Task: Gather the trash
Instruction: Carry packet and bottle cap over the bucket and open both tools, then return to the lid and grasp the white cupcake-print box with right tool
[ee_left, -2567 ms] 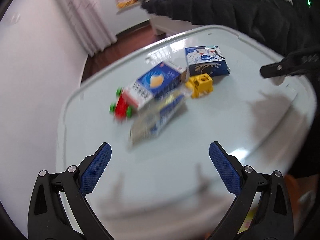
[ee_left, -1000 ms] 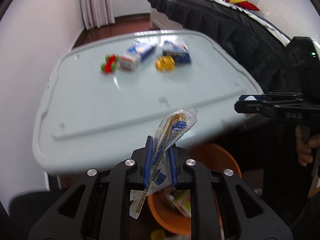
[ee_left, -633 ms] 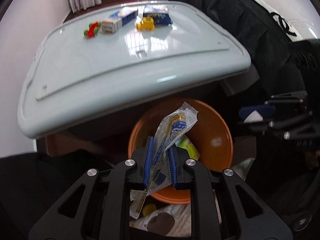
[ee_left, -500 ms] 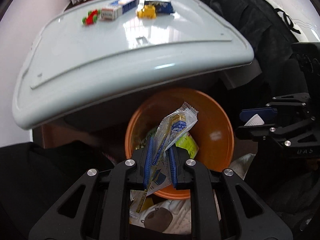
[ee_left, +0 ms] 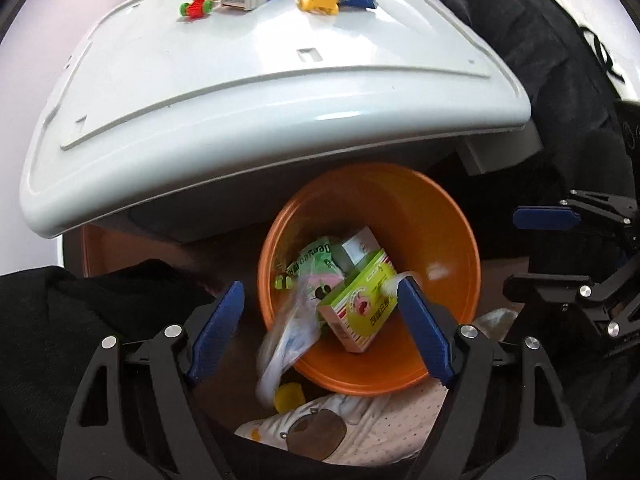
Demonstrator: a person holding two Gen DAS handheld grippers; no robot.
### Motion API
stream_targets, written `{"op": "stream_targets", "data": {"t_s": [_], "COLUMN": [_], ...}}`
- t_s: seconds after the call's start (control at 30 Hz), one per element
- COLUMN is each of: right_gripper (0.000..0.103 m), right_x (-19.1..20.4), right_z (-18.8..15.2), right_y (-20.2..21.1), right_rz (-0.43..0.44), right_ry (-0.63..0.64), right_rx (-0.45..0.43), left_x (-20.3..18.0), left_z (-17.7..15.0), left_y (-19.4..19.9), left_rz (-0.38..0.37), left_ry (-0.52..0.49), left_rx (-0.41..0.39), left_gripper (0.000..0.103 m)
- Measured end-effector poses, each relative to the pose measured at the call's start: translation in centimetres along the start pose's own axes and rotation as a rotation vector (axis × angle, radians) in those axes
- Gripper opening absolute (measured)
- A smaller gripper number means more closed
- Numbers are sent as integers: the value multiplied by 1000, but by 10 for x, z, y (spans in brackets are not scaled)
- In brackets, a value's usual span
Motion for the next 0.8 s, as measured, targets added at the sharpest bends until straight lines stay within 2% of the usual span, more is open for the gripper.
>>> {"op": "stream_targets", "data": {"t_s": [0.2,0.37,0.5,0.7,0.77,0.8], "right_gripper": [72,76,79,79,79,79], "right_x": [-15,-29,-41,-68,-79,-87], "right_z": [6,31,76,162,194,225], "right_y": [12,28,46,60,62,61], "right_rz": [-6,-53,-113,-190,-213,-246], "right_ry": [-33,-21,36,112,125,160], "right_rx": [-19,-71,-137,-194,-218,-230], "left_x": [9,18,23,31,32,34], "left_z": [2,11,37,92,103,109], "left_y": [7,21,40,66,67,66], "left_rz": [-19,-20,-1,125,156,167], "left_ry": [36,48,31,-44,-62,-67], "left_rx": [-28,-66,-132,-257,-281,-290], "left_gripper": [77,77,77,79,79,79]}}
Point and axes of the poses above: each gripper's, at about its wrist camera, not at the fingertips, and y roughly against the way its jaws point, x to its left, z to its top, the point moved 7 cm from there along -y, roughly the way its jaws point, and after that the axes turned 9 degrees about x, right-handed, at the moved point
